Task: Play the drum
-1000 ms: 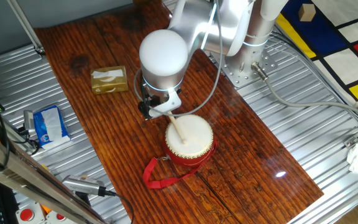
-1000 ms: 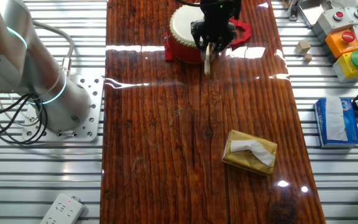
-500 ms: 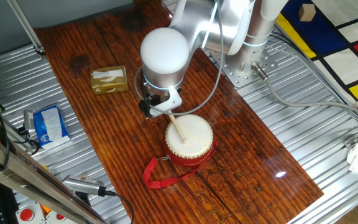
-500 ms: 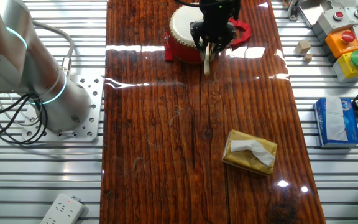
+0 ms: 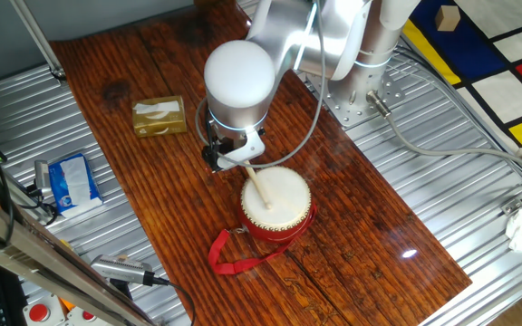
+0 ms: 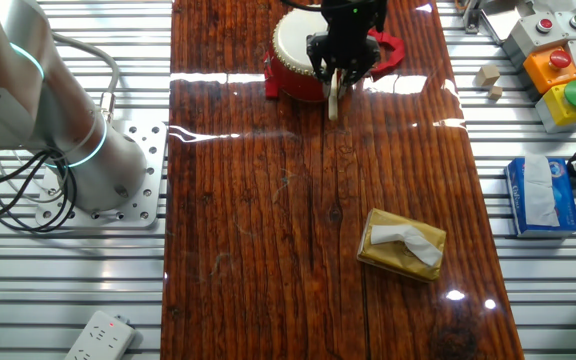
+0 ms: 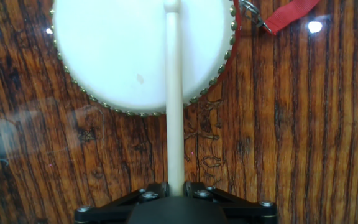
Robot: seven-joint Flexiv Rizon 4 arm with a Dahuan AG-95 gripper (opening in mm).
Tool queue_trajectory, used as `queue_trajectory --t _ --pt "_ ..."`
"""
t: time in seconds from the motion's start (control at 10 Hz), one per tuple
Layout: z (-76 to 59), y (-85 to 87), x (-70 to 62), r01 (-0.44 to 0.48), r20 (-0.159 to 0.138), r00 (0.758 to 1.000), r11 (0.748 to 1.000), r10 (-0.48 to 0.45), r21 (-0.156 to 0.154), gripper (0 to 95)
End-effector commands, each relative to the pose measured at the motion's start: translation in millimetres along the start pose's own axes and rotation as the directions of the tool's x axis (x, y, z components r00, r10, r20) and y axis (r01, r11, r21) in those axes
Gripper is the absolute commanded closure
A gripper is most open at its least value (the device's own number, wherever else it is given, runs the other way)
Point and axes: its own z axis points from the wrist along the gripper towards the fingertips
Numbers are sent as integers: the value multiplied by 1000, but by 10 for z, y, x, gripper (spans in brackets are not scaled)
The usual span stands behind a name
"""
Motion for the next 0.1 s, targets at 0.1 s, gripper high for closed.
queue_trajectory --t 0.1 --pt "1 0 0 2 2 1000 1000 -2 1 950"
